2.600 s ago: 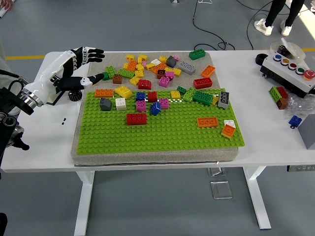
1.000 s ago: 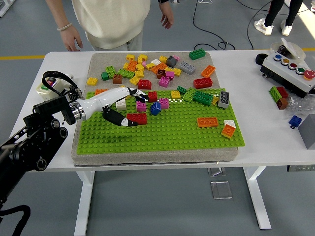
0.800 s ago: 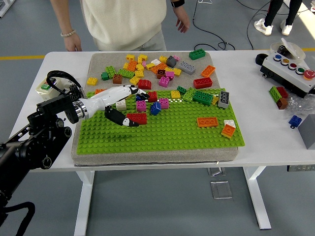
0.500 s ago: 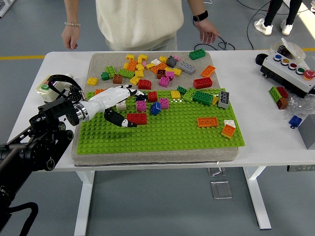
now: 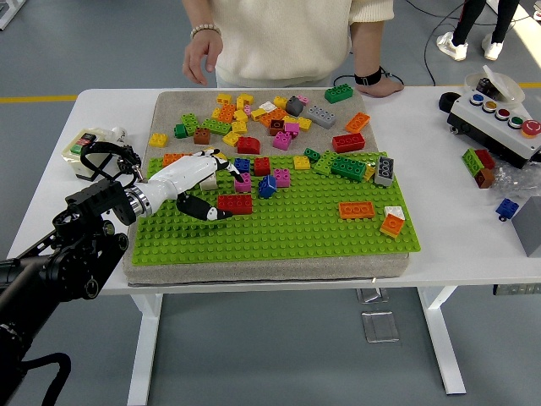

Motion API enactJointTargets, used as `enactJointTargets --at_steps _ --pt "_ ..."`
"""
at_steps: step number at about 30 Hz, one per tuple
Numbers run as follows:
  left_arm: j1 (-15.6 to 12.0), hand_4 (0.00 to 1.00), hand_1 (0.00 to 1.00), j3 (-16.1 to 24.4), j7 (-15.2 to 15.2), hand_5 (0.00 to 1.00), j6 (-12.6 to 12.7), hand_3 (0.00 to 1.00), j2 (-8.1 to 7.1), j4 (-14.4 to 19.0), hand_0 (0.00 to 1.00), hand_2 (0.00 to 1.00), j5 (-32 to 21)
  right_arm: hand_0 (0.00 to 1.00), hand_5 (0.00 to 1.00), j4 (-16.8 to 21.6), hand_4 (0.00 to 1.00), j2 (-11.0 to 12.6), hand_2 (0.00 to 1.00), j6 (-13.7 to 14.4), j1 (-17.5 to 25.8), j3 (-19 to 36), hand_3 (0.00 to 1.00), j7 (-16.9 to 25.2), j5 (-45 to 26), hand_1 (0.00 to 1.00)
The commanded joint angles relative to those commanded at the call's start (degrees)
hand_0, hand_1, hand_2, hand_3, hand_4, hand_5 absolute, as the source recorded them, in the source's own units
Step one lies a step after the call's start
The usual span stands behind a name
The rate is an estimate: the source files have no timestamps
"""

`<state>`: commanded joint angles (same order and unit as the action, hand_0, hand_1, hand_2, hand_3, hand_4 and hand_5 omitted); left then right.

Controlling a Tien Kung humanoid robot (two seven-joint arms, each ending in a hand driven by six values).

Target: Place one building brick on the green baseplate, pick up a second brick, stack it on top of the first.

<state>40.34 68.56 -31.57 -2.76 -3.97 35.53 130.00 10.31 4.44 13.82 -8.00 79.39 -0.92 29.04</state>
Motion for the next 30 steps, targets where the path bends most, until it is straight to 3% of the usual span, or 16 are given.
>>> enactJointTargets --at_steps 30 --pt "1.5 0.836 0.815 -0.1 0.9 0.184 2.7 0.623 1.82 -6.3 0.998 0.675 0.0 0.742 0.494 0.0 0.915 -0.4 0.717 0.1 0.0 -0.4 0.594 0.2 -0.3 0.669"
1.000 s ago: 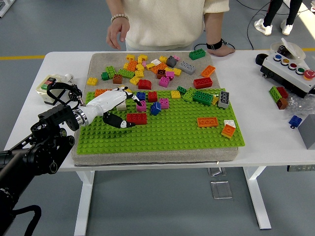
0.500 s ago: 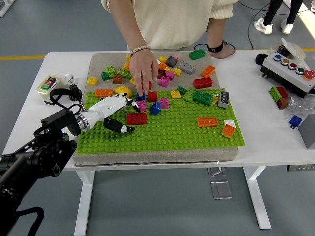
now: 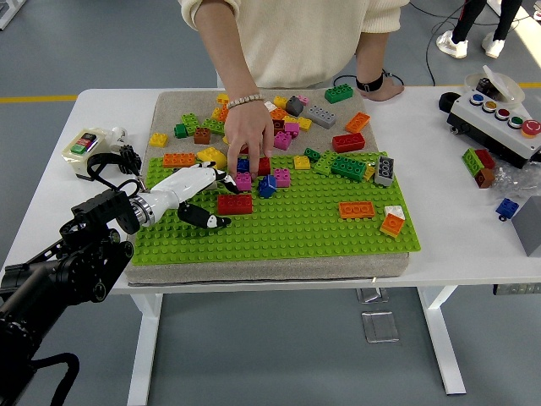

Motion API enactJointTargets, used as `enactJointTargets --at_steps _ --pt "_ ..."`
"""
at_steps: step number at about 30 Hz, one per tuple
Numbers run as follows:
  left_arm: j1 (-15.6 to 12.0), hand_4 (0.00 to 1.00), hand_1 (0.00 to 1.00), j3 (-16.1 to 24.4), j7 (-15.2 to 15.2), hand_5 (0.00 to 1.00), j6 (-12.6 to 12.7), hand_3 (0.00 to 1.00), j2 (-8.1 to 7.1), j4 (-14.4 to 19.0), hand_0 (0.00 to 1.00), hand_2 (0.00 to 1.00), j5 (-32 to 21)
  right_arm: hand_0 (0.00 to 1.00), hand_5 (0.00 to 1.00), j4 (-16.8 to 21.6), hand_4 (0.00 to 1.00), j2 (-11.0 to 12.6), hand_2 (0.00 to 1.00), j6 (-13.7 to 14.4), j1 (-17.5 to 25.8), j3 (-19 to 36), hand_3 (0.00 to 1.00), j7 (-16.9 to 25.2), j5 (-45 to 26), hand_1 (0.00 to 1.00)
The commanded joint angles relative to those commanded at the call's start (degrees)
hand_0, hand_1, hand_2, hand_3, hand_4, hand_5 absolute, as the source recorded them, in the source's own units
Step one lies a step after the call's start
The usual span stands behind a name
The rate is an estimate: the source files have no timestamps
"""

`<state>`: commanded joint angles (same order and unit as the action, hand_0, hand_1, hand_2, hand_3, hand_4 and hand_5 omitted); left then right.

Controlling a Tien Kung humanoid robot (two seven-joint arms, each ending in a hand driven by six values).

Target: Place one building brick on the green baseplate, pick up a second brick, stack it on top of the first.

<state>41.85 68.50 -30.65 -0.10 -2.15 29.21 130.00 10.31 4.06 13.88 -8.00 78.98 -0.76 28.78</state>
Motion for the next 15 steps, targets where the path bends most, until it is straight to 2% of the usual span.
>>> enactJointTargets --at_steps 1,2,15 --pt "0.0 0.836 0.815 0.0 0.0 0.184 0.1 0.623 0.02 0.0 0.998 0.675 0.0 0.742 0.494 0.0 0.915 0.0 0.717 0.0 0.0 0.0 0.594 0.0 0.0 0.669" --pt "0.0 0.788 0.8 0.0 0.0 0.159 0.3 0.605 0.06 -0.1 0.998 0.628 0.0 0.742 0.495 0.0 0.916 0.0 0.717 0.0 0.0 0.0 0.595 0.0 0.0 0.668" --pt "-0.2 0.769 0.785 -0.2 0.4 0.15 0.8 0.581 0.44 -0.9 0.998 0.615 0.0 0.742 0.495 0.0 0.916 0.0 0.717 0.1 0.1 -0.1 0.595 -0.1 0.1 0.668"
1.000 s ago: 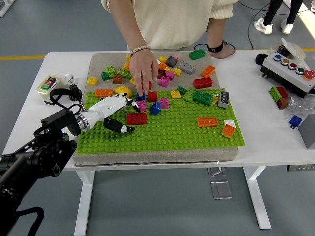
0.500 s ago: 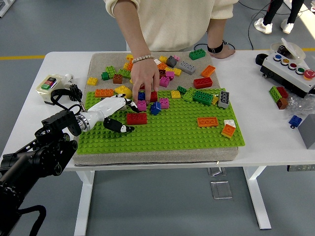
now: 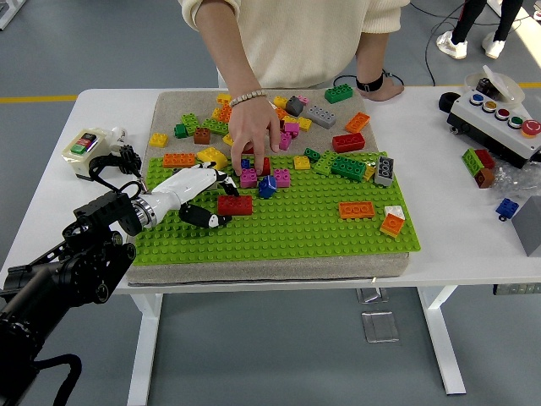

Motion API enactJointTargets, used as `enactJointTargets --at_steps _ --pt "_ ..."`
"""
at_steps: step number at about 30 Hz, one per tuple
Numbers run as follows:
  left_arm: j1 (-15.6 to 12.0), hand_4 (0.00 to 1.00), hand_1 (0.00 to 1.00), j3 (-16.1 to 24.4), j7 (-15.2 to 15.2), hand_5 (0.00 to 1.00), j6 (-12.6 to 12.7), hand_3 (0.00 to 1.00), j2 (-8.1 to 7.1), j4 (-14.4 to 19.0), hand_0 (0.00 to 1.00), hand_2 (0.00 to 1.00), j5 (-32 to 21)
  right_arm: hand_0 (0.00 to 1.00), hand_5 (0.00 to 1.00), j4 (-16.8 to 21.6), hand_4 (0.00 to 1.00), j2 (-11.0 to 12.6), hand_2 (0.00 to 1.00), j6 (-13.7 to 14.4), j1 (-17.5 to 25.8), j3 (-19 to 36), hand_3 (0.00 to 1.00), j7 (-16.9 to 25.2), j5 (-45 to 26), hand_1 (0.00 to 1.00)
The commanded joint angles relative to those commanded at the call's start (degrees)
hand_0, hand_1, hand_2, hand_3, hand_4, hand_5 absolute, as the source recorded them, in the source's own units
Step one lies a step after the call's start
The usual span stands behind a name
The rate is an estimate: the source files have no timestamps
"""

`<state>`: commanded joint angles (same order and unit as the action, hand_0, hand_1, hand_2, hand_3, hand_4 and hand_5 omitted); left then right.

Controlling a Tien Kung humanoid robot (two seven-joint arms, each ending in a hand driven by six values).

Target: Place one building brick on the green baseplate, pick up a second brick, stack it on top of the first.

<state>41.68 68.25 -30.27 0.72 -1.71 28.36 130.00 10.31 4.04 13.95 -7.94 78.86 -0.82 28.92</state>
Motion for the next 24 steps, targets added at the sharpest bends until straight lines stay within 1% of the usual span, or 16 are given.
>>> enactJointTargets --at_steps 4,5,10,11,16,17,18,22,23,24 --pt "-0.1 0.769 0.785 -0.1 0.1 0.15 0.2 0.581 0.07 -0.2 0.998 0.615 0.0 0.742 0.495 0.0 0.916 0.0 0.717 0.0 0.0 0.0 0.595 0.0 0.0 0.668" --pt "-0.1 0.74 0.782 -0.1 0.1 0.138 0.3 0.568 0.09 -0.2 0.998 0.609 0.0 0.742 0.493 0.0 0.916 0.0 0.717 -0.1 0.0 -0.1 0.595 0.0 0.0 0.668" --pt "-0.2 0.74 0.782 -0.1 0.0 0.138 1.3 0.568 0.17 0.1 0.998 0.609 0.0 0.742 0.493 0.0 0.916 0.0 0.717 -0.1 0.0 0.0 0.595 0.0 0.0 0.668" --pt "-0.2 0.708 0.762 0.0 0.0 0.102 1.6 0.561 0.16 0.3 0.998 0.6 0.0 0.742 0.494 0.0 0.916 0.0 0.717 -0.1 -0.1 0.0 0.595 0.0 0.0 0.668" --pt "-0.4 0.708 0.762 0.1 -0.1 0.102 2.5 0.561 0.16 0.6 0.998 0.6 0.0 0.742 0.494 0.0 0.916 -0.1 0.717 -0.2 0.0 0.1 0.595 0.1 0.0 0.668" --pt "-0.4 0.686 0.748 0.1 -0.1 0.077 2.7 0.554 0.14 0.6 0.998 0.595 0.0 0.742 0.492 0.0 0.916 -0.1 0.717 -0.2 0.0 0.2 0.595 0.0 0.0 0.668" --pt "-0.5 0.686 0.748 0.1 -0.1 0.077 2.8 0.554 0.12 0.7 0.998 0.595 0.0 0.742 0.492 0.0 0.916 -0.1 0.717 -0.2 0.0 0.2 0.595 0.0 0.0 0.668" --pt "-0.7 0.686 0.748 0.2 -0.1 0.077 2.9 0.554 -0.13 1.1 0.998 0.595 0.0 0.742 0.492 0.0 0.916 0.0 0.717 -0.1 0.0 0.3 0.595 0.0 0.1 0.668" --pt "-0.7 0.673 0.719 0.2 -0.1 0.072 2.9 0.549 -0.18 1.3 0.992 0.59 0.0 0.742 0.492 0.0 0.916 0.0 0.717 -0.2 0.0 0.4 0.595 0.0 0.1 0.668" --pt "-0.8 0.673 0.719 0.2 -0.1 0.072 2.8 0.549 -0.26 1.7 0.992 0.59 0.0 0.742 0.492 0.0 0.916 0.0 0.717 -0.2 0.0 0.4 0.595 0.0 0.1 0.668"
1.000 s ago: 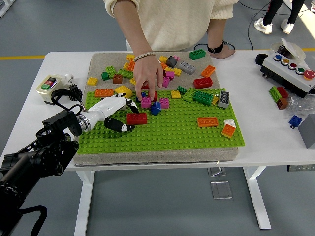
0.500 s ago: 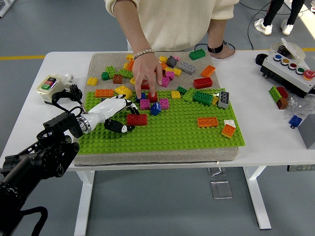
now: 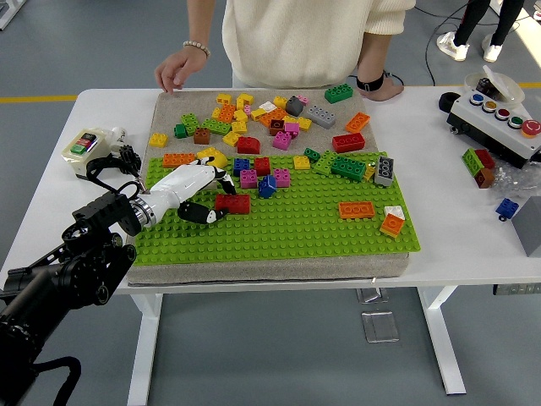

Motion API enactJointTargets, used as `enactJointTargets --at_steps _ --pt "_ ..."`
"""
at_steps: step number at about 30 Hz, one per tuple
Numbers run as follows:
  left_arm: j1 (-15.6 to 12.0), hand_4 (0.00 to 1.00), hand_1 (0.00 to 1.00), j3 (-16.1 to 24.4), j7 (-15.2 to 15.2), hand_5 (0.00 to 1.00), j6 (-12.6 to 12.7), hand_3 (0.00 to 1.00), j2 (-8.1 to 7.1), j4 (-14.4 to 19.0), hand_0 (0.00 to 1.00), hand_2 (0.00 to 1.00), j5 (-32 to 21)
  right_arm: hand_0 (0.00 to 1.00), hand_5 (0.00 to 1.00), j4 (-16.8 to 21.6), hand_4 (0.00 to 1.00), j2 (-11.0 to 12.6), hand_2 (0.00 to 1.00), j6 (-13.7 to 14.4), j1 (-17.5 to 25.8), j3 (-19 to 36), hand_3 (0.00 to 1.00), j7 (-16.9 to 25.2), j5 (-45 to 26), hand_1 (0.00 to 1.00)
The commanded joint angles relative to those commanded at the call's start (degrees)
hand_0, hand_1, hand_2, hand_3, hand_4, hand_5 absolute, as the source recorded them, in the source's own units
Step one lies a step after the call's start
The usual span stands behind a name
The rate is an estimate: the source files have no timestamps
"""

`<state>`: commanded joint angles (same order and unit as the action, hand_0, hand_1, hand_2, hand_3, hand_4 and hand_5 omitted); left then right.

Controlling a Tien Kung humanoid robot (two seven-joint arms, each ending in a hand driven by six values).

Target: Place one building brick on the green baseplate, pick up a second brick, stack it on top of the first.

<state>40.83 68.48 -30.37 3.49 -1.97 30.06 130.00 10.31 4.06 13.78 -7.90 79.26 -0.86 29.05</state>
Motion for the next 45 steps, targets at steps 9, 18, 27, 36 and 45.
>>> enactJointTargets --at_steps 9,18,27,36,45 --pt "-0.8 0.667 0.708 0.3 0.2 0.076 -1.6 0.547 -0.19 2.3 0.979 0.584 0.0 0.742 0.492 0.0 0.916 -0.1 0.717 0.1 0.0 0.1 0.595 0.1 0.0 0.668" --pt "-1.1 0.733 0.76 1.7 -1.0 0.079 -4.6 0.572 -0.03 2.6 0.998 0.613 0.0 0.742 0.492 0.0 0.916 -0.1 0.717 0.1 0.1 0.1 0.595 0.1 0.0 0.668" --pt "-0.6 0.745 0.805 2.2 -1.3 0.087 -5.1 0.581 0.37 2.3 0.998 0.625 0.0 0.74 0.492 0.0 0.916 -0.1 0.717 0.2 0.0 0.0 0.595 0.1 -0.1 0.668" --pt "0.0 0.774 0.833 2.7 -1.6 0.103 -5.4 0.608 0.68 1.8 0.998 0.655 0.0 0.741 0.492 0.0 0.916 -0.2 0.717 0.2 0.0 -0.1 0.595 0.1 -0.2 0.668" --pt "0.5 0.799 0.837 2.6 -2.0 0.097 -5.3 0.631 0.58 1.5 0.998 0.663 0.0 0.743 0.493 0.0 0.916 -0.1 0.717 0.1 -0.1 -0.3 0.595 0.0 0.0 0.668"
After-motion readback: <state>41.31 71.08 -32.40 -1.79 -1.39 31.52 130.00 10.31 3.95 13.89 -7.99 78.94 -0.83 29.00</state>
